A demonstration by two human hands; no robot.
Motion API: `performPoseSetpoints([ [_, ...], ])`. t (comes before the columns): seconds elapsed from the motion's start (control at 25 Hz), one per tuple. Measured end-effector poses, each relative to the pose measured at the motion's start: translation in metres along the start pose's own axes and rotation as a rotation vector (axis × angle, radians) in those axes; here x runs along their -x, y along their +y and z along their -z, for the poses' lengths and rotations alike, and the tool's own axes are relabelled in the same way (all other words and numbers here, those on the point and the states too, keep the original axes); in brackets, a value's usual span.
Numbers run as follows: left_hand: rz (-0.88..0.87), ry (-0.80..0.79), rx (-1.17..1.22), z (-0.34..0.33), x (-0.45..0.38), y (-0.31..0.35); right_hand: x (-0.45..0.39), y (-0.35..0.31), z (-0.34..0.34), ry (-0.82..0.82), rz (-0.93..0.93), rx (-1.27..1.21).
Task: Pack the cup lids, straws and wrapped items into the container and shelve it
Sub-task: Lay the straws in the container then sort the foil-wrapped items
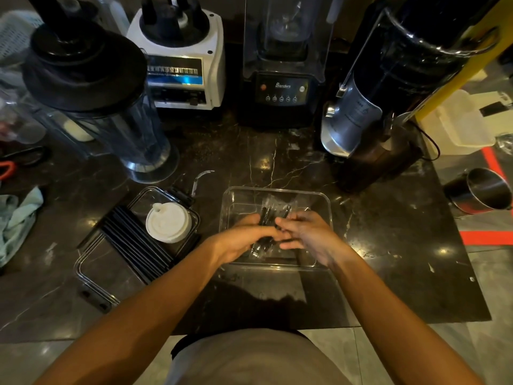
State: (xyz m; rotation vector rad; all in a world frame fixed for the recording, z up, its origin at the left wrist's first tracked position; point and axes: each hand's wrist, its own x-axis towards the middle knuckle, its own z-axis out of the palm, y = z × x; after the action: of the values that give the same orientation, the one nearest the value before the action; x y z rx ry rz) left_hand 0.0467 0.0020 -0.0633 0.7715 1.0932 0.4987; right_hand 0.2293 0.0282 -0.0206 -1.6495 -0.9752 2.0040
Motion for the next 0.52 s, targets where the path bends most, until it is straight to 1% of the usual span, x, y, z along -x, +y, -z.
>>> performPoseSetpoints([
  [0.08,0.002,-0.001,0.000,0.000,-0.003,-0.001,0.000,0.000,0.000,0.024,0.008,0.132],
  [0.12,0.022,-0.002,0.010,-0.001,-0.004,-0.002,0.000,0.001,0.000,0.040,0.027,0.250],
  [0.2,0.055,-0.008,-0.012,-0.003,-0.007,-0.004,0.002,0.000,0.000,0.067,0.106,0.610],
  [0.24,0.050,-0.014,-0.070,-0.005,-0.009,-0.004,0.004,-0.002,0.000,0.058,0.146,0.780],
  [0.28,0.033,-0.020,-0.144,-0.007,-0.011,-0.004,0.006,-0.005,0.000,0.030,0.168,0.899],
  [0.36,-0.001,-0.032,-0.210,-0.012,-0.013,-0.002,0.011,-0.010,0.003,-0.031,0.164,0.995],
  [0.4,-0.003,-0.031,-0.185,-0.014,-0.013,-0.001,0.012,-0.012,0.006,-0.014,0.179,1.005],
  [0.52,0.001,-0.009,-0.131,-0.014,-0.013,0.002,0.008,-0.012,0.021,0.244,0.327,0.929],
])
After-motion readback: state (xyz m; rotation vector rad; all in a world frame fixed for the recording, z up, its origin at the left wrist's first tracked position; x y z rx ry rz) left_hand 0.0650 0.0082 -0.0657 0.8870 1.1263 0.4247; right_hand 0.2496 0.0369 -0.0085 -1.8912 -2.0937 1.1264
